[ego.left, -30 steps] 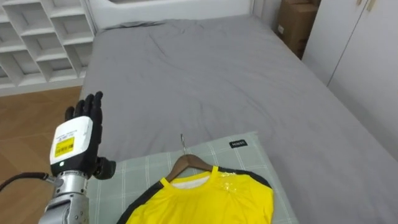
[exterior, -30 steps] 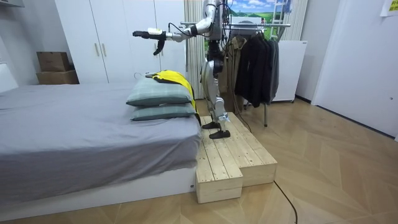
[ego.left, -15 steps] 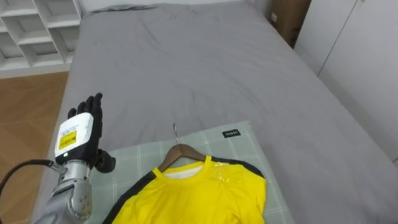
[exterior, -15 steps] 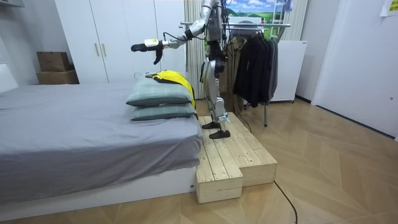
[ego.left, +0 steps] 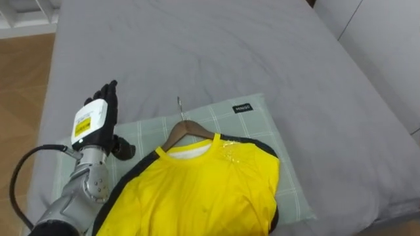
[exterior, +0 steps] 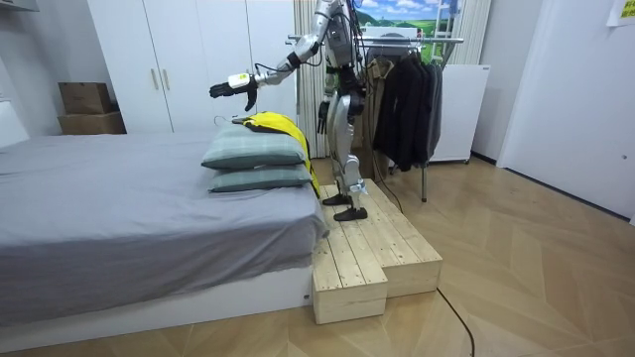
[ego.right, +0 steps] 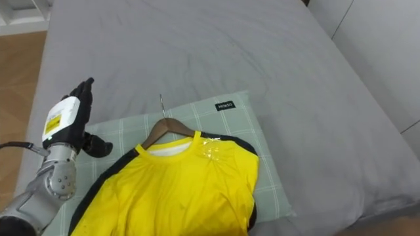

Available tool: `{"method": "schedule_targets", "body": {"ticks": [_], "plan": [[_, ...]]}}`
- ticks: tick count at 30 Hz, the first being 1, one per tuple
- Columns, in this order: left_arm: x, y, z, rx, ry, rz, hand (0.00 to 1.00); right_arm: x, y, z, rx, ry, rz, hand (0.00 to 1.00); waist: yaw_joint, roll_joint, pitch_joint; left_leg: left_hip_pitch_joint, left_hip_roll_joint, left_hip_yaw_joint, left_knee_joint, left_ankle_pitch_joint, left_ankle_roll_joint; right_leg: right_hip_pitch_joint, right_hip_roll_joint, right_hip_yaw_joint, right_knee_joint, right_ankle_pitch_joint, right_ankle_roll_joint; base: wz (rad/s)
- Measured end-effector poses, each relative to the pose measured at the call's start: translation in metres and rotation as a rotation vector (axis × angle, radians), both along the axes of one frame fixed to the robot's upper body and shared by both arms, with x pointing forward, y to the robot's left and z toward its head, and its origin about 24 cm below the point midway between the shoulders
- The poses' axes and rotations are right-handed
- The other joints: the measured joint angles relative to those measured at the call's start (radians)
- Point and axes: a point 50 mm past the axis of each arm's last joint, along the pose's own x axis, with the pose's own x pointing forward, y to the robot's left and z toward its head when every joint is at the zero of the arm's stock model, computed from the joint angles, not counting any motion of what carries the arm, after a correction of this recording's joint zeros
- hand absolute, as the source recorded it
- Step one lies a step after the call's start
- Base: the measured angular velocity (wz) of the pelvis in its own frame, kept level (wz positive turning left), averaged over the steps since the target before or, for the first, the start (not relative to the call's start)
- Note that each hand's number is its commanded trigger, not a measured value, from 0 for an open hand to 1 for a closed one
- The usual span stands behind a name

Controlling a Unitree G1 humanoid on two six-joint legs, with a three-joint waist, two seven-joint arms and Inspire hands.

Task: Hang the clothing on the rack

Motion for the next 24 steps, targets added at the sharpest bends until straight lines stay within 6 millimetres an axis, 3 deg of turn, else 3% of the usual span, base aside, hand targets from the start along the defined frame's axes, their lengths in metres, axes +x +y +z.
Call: {"method": "schedule_targets", "body": {"ticks": [8, 18, 24], "plan": [[-0.004, -0.003, -0.016, -0.085, 0.073, 0.016, 0.00, 0.017, 0.013, 0.003, -0.017, -0.024, 0.048, 0.00, -0.035, 0.009, 0.0058, -0.022, -0.001, 0.001, -0.004, 0.004, 0.000, -0.029, -0.002, -0.003, 0.012, 0.000, 0.000, 0.02], [-0.004, -0.016, -0.026, -0.170, 0.155, -0.031, 0.00, 0.030, 0.018, 0.007, -0.016, -0.060, 0.041, 0.00, -0.047, -0.009, 0.0193, -0.061, -0.002, 0.017, -0.003, 0.009, 0.003, -0.087, -0.004, 0.003, 0.042, 0.000, 0.000, -0.03], [-0.007, -0.027, -0.037, -0.202, 0.230, -0.072, 0.00, 0.032, 0.019, 0.008, 0.000, -0.064, 0.047, 0.00, -0.049, -0.010, 0.0200, -0.059, -0.002, 0.018, -0.003, 0.011, 0.002, -0.092, -0.004, 0.003, 0.053, 0.000, 0.000, 0.00]]}}
